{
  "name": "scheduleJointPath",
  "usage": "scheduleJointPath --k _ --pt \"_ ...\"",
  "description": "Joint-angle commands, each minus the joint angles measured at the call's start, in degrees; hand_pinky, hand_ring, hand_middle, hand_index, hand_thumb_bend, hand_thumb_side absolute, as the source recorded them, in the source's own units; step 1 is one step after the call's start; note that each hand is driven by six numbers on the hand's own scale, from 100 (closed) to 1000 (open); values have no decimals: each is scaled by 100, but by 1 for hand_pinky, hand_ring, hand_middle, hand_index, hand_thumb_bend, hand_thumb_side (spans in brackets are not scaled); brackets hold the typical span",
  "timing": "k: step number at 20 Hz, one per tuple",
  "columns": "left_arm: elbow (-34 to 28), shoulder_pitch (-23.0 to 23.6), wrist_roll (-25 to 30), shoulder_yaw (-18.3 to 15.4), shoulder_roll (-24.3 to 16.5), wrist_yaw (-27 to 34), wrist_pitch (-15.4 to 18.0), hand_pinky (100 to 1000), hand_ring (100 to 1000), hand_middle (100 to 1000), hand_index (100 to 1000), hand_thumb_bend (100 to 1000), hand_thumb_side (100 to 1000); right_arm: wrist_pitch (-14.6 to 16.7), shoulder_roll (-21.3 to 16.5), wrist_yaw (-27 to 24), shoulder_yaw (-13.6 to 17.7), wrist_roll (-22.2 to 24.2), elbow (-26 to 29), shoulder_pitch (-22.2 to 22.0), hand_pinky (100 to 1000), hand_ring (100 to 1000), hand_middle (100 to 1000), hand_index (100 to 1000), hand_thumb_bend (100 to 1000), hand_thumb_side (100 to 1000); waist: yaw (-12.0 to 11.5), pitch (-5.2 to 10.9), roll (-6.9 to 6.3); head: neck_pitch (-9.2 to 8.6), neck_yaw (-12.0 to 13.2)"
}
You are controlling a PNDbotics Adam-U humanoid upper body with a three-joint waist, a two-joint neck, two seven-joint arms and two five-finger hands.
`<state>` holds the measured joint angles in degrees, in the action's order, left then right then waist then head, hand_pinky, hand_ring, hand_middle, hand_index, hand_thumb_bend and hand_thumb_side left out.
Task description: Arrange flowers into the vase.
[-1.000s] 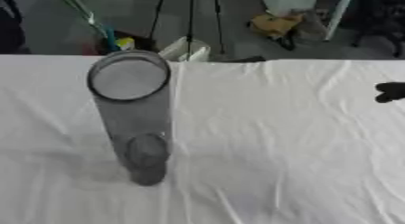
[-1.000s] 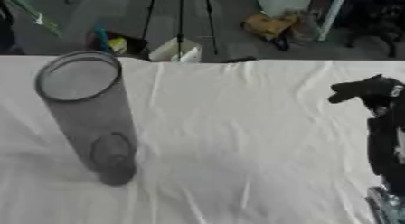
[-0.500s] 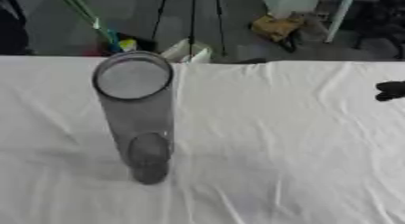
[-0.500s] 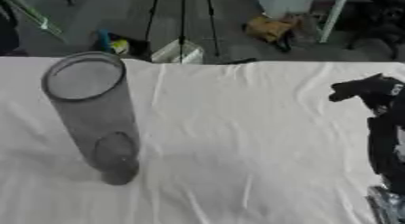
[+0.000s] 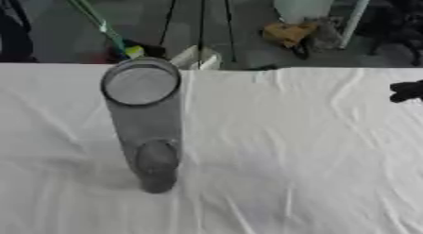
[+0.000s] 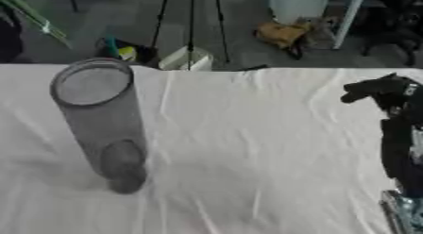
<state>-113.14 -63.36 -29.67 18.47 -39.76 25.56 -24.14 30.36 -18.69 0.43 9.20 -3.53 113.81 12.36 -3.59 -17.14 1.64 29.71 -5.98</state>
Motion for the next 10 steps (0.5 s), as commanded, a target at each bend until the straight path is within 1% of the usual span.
scheduleJointPath --k 1,5,10 --pt "-129 -87 -11 -128 -103 130 -32 100 100 100 151 100 752 -20 -165 -38 54 -17 78 9 665 534 505 673 100 1000 -20 224 -87 59 -100" --pt "-145 -114 73 -91 -96 299 2 100 100 100 152 100 760 -26 -170 -44 57 -26 78 -5 664 535 506 673 100 1000 -51 259 -87 100 -175" --pt "-145 -117 128 -85 -99 407 32 100 100 100 152 100 760 -23 -179 -51 59 -38 78 -7 664 535 506 673 100 1000 -66 274 -83 111 -196"
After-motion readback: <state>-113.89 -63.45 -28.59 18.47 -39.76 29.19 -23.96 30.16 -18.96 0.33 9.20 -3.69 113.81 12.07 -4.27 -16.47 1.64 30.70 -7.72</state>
